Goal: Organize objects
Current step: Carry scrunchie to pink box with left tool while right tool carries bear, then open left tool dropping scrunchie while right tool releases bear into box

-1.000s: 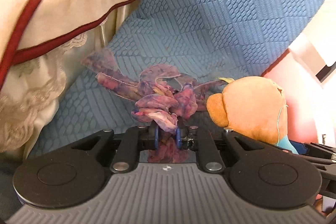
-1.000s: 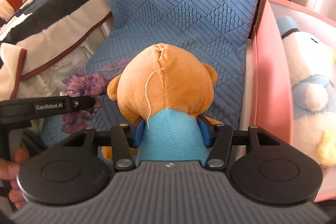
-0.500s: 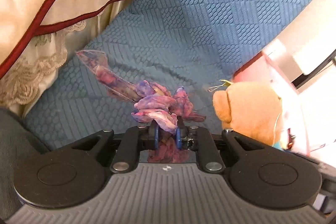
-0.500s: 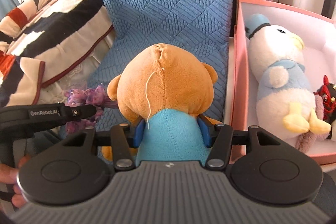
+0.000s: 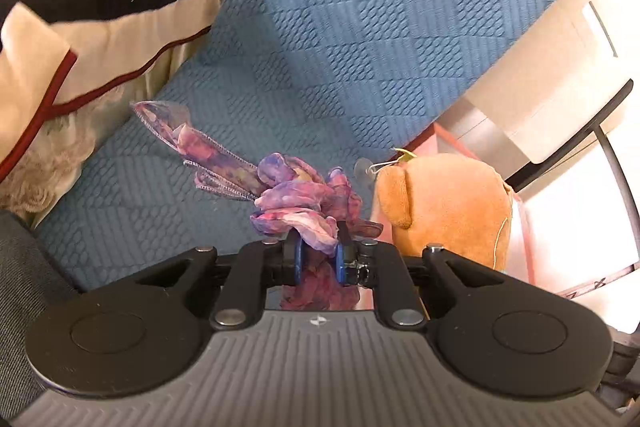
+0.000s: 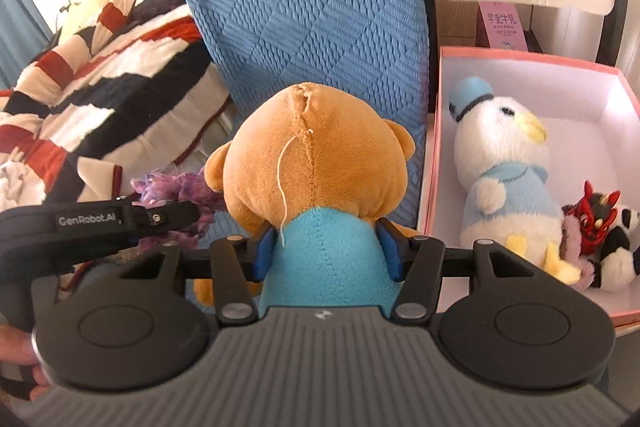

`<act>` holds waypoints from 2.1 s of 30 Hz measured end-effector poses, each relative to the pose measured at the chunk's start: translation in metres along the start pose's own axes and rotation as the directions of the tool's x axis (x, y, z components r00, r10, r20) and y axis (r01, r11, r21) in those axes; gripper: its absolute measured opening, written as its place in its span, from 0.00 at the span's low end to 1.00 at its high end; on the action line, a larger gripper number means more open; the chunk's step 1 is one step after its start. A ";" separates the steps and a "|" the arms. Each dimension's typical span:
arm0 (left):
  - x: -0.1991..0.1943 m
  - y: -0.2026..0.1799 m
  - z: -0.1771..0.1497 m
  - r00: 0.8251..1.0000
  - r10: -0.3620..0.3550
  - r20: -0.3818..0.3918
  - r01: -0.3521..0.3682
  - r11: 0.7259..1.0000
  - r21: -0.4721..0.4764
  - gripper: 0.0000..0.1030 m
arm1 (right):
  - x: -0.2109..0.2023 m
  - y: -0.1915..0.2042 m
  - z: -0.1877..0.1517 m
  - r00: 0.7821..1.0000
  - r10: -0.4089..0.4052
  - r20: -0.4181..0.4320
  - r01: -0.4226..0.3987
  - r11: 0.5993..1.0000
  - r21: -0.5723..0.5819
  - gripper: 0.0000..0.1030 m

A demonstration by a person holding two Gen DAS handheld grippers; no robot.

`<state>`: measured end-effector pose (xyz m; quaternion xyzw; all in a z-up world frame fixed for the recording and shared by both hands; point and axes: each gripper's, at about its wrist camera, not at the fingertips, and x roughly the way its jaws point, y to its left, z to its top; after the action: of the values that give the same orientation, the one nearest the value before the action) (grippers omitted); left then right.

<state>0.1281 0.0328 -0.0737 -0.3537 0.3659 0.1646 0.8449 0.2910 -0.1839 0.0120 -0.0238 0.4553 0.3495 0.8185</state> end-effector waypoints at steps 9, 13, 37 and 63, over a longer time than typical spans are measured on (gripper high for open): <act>-0.013 -0.070 0.015 0.998 -0.055 0.024 0.053 0.997 0.060 0.17 | -0.038 -0.024 0.034 0.998 -0.004 0.059 0.003 1.000 0.017 0.55; -0.011 -0.098 0.022 0.994 -0.104 0.025 0.102 0.993 0.067 0.17 | -0.054 -0.040 0.046 0.995 -0.023 0.096 0.020 0.999 0.034 0.55; 0.088 -0.231 0.002 0.986 -0.137 -0.097 0.153 0.971 0.181 0.18 | -0.037 -0.197 0.070 0.979 -0.185 0.081 0.159 0.953 0.257 0.55; 0.163 -0.261 -0.025 0.977 -0.002 -0.213 0.066 0.954 0.294 0.56 | 0.005 -0.281 0.063 0.969 -0.245 -0.021 0.238 0.913 0.331 0.73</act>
<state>0.3660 -0.1633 -0.0809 -0.2434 0.4675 0.0541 0.8481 0.5054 -0.3703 -0.0329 0.0613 0.4926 0.1647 0.8523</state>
